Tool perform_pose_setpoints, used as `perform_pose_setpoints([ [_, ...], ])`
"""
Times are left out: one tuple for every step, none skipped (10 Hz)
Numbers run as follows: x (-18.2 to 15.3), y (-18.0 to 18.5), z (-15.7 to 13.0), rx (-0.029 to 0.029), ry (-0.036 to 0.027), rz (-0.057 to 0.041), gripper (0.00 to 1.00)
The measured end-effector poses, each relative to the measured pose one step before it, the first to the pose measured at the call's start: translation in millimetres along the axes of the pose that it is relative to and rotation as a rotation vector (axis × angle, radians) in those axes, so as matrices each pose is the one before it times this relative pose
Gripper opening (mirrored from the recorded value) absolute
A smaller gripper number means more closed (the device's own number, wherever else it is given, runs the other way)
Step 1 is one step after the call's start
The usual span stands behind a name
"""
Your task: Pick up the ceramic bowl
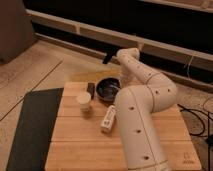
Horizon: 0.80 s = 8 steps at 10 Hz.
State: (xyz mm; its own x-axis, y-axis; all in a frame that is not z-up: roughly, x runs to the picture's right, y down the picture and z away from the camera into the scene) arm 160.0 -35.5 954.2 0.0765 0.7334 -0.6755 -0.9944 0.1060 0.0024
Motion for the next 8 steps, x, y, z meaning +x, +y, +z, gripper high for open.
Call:
perform_pose_setpoints([
  [-10.98,-5.63,-18.94,0.01512,-0.04815,0.00719,0.00],
  [-7.98,-3.95,-17.12,0.01138,-0.03474,0.00535,0.00],
  [-13.01,-3.73,-25.38,0.00990,-0.05715,0.00466,0.00],
  [-6.11,1.34,-11.72,-0.00820,-0.02911,-0.00039,0.00],
  [-6.10,7.96,-15.06,-0.02192,-0.03306,-0.00861,0.00],
  [-7.90,14.90,-19.51,-0.02569,-0.04387,-0.02916,0.00],
  [-1.98,8.15,-10.42,-0.01527,-0.01624,-0.01147,0.00],
  [0.02,3.16,-11.38,-0.00316,-0.00893,-0.00278,0.00],
])
